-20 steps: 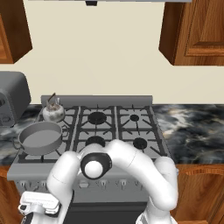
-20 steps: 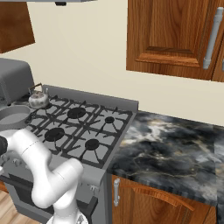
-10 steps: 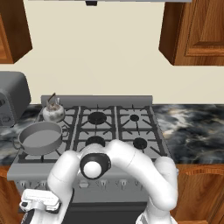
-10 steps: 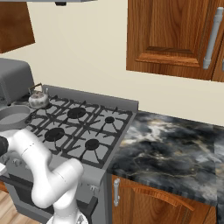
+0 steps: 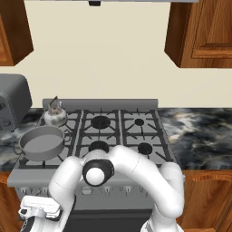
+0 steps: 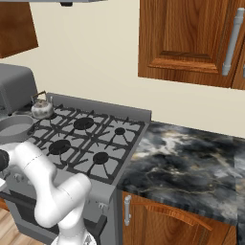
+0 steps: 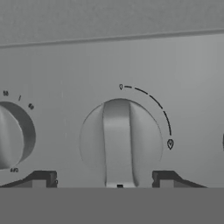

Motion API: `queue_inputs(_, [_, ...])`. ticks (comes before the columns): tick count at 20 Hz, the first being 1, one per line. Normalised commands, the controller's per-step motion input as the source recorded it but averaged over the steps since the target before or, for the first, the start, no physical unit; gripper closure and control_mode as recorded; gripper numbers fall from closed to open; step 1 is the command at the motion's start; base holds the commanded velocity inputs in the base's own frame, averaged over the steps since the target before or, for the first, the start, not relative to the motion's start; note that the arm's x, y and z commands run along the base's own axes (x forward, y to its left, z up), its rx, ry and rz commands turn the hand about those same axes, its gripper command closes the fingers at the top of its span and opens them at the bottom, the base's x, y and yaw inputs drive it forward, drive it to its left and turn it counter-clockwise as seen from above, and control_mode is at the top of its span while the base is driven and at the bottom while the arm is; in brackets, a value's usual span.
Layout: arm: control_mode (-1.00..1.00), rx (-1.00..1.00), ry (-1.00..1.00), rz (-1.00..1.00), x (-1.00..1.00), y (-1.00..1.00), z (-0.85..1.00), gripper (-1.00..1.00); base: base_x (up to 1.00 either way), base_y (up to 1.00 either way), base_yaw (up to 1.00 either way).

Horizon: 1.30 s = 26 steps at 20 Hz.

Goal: Pick the kettle from the cabinet and place it on a stove burner. Then pick the pot from the counter and place it on another stove burner. Finally, turn both burners on.

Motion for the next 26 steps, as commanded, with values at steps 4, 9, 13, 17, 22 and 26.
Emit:
queue_inputs(4, [-1.00,0.00,0.00,0.00,0.00,0.00,-0.21,-1.00,0.00,0.00,0.00])
queue_inputs(9, [-1.00,0.00,0.00,0.00,0.01,0.00,-0.26,-1.00,0.00,0.00,0.00])
queue_inputs(13, [-1.00,0.00,0.00,0.00,0.06,0.00,-0.30,-1.00,0.00,0.00,0.00])
queue_inputs(17, [-1.00,0.00,0.00,0.01,0.00,0.00,-0.38,-1.00,0.00,0.00,0.00])
queue_inputs(22, [-1.00,0.00,0.00,0.02,0.00,0.00,-0.36,-1.00,0.00,0.00,0.00])
queue_inputs(26, [-1.00,0.00,0.00,0.03,0.02,0.00,-0.34,-1.00,0.00,0.00,0.00])
